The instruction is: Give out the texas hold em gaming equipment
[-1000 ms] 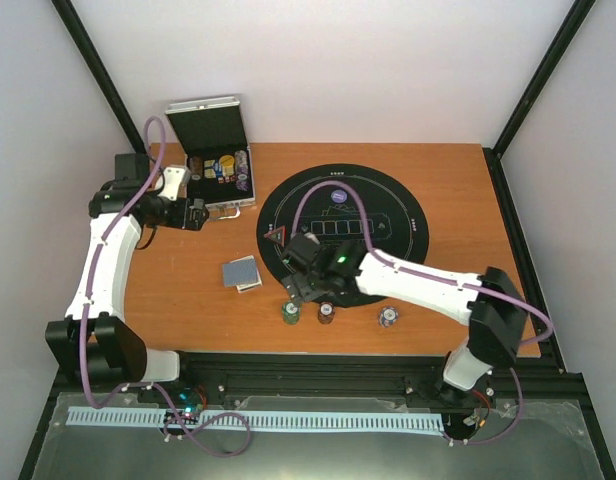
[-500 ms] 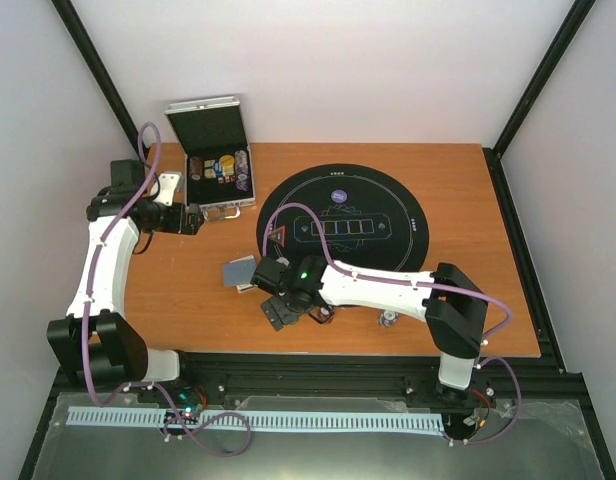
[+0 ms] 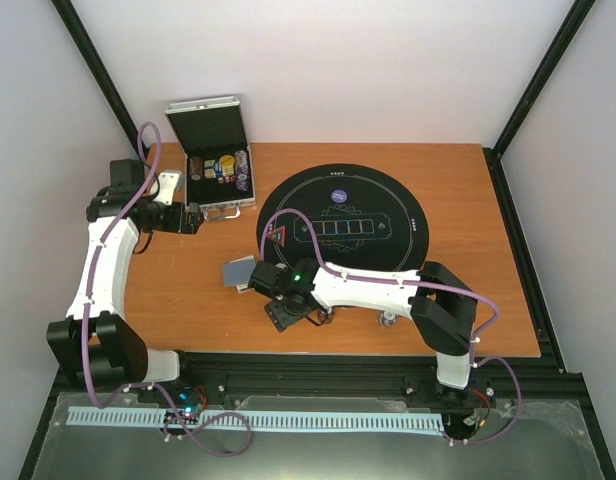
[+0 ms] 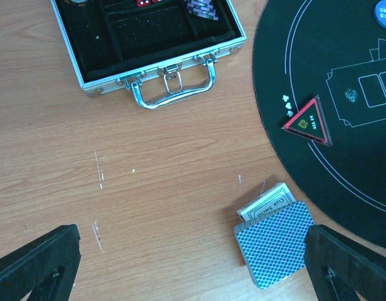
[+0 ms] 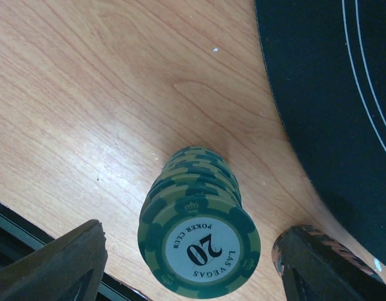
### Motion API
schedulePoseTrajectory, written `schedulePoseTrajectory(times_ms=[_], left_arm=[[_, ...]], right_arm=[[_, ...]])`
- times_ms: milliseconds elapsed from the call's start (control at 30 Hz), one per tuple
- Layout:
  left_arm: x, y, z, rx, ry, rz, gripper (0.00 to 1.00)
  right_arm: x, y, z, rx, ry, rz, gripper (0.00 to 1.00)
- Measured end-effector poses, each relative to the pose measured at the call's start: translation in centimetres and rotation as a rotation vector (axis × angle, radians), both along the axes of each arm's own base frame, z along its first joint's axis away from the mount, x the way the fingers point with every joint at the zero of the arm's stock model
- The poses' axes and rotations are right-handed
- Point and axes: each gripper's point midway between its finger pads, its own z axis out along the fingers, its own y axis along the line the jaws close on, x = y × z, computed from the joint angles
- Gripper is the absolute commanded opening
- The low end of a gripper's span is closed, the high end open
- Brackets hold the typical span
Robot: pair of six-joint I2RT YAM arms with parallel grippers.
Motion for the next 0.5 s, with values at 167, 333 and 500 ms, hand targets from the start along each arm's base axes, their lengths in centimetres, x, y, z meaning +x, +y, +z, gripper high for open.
schedulePoseTrajectory(times_ms=[167,333,500], left_arm=[[0.11,0.05,0.29,0.003,-0.014,0.001,1.00],[0.10,0.05,0.34,0.003,-0.016,0.001,1.00],[0.06,0.03,0.47,0.003,-0.020,0.001,1.00]], right_arm=[[0.02,0.02,-0.49,-0.009,0.003,0.000,0.68],[0.07,0.16,-0.82,-0.016,0.005,0.004,0.60],[0.21,0.50,-0.61,-0.010,0.001,0.007,0.51]])
